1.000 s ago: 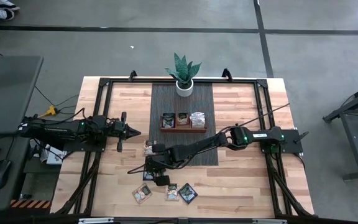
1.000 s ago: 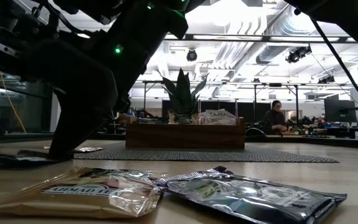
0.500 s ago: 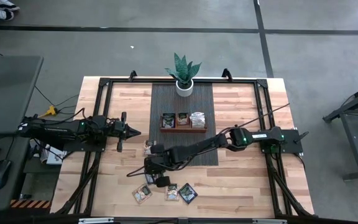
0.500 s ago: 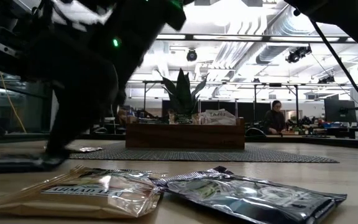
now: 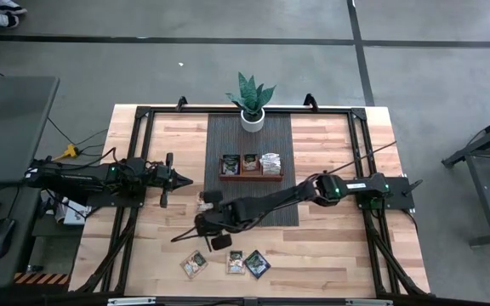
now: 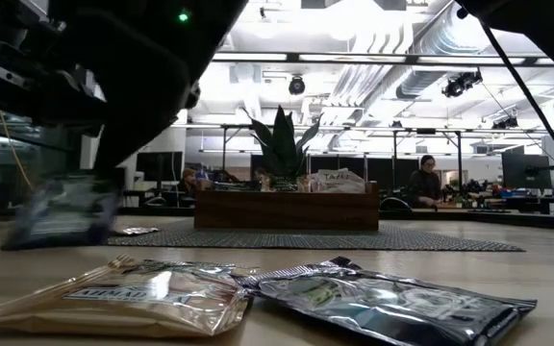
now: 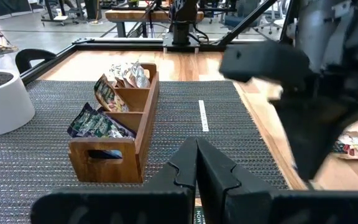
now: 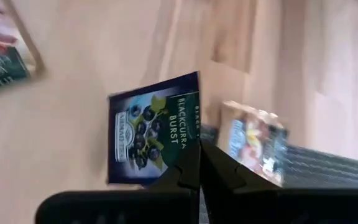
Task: Pick & Place Tea
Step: Put the violet tea bag into the left section of the wooden organizer
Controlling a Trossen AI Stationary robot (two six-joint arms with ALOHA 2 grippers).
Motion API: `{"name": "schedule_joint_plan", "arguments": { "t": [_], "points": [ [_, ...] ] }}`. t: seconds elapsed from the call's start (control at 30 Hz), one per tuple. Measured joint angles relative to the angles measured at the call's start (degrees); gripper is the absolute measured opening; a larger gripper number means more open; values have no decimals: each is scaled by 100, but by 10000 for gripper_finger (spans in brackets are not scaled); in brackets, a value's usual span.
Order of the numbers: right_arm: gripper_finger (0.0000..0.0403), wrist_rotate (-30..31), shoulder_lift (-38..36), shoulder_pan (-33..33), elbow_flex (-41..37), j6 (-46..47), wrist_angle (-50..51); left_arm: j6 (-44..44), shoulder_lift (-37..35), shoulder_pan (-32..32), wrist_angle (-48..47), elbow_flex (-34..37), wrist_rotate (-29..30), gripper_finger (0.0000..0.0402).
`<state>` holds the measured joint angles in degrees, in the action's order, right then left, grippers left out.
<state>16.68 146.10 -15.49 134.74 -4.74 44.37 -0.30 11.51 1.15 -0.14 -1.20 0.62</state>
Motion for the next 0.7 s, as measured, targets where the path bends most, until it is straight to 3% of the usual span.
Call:
{"name": "schedule_joint_plan", "arguments": {
  "t": [0.7],
  "points": [
    [0, 1867, -601, 171, -21, -302, 1329, 0, -2, -2, -1, 0, -4, 1]
  ]
}}
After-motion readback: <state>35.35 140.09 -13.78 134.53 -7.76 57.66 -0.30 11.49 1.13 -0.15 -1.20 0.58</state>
